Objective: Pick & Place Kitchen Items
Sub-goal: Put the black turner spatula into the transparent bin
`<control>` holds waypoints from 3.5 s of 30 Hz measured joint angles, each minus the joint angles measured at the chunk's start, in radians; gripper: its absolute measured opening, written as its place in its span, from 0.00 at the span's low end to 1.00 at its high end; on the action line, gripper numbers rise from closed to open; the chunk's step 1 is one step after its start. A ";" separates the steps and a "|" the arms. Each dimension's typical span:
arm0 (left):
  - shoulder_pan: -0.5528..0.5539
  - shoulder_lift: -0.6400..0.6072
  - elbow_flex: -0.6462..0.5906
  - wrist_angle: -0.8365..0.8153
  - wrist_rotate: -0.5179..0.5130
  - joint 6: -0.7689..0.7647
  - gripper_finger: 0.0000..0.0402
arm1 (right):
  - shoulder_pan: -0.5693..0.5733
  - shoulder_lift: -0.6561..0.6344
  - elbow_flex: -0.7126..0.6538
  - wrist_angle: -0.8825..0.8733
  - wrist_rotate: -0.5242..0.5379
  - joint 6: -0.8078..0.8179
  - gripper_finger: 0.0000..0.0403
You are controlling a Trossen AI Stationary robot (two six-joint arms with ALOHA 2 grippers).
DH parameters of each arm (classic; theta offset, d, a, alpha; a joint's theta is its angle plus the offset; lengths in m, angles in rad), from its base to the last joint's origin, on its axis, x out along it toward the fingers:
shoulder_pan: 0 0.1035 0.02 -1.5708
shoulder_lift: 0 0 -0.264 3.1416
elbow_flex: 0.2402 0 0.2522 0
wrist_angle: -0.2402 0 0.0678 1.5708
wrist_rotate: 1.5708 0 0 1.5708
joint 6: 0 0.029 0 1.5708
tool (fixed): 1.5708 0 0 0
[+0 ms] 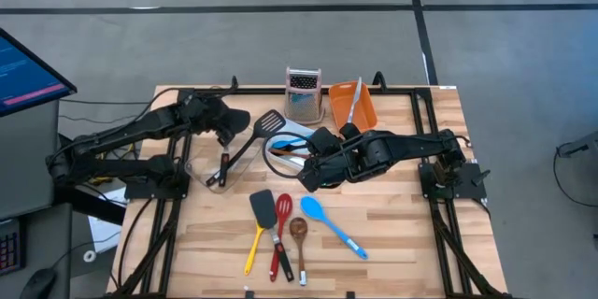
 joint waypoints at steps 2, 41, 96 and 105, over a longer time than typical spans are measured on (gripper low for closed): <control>0.000 0.000 0.000 0.016 0.000 0.013 0.60 | 0.000 0.000 0.000 0.000 0.000 0.000 0.32; -0.063 0.000 0.000 0.687 0.306 -0.139 0.75 | -0.013 0.000 0.000 0.005 -0.001 -0.028 0.32; -0.694 0.134 0.149 0.786 0.173 -0.152 0.00 | 0.071 -0.216 0.000 -0.056 -0.083 -0.579 0.00; -0.813 0.253 0.211 0.786 0.154 -0.175 0.00 | 0.161 -0.355 0.000 -0.008 -0.345 -0.570 0.00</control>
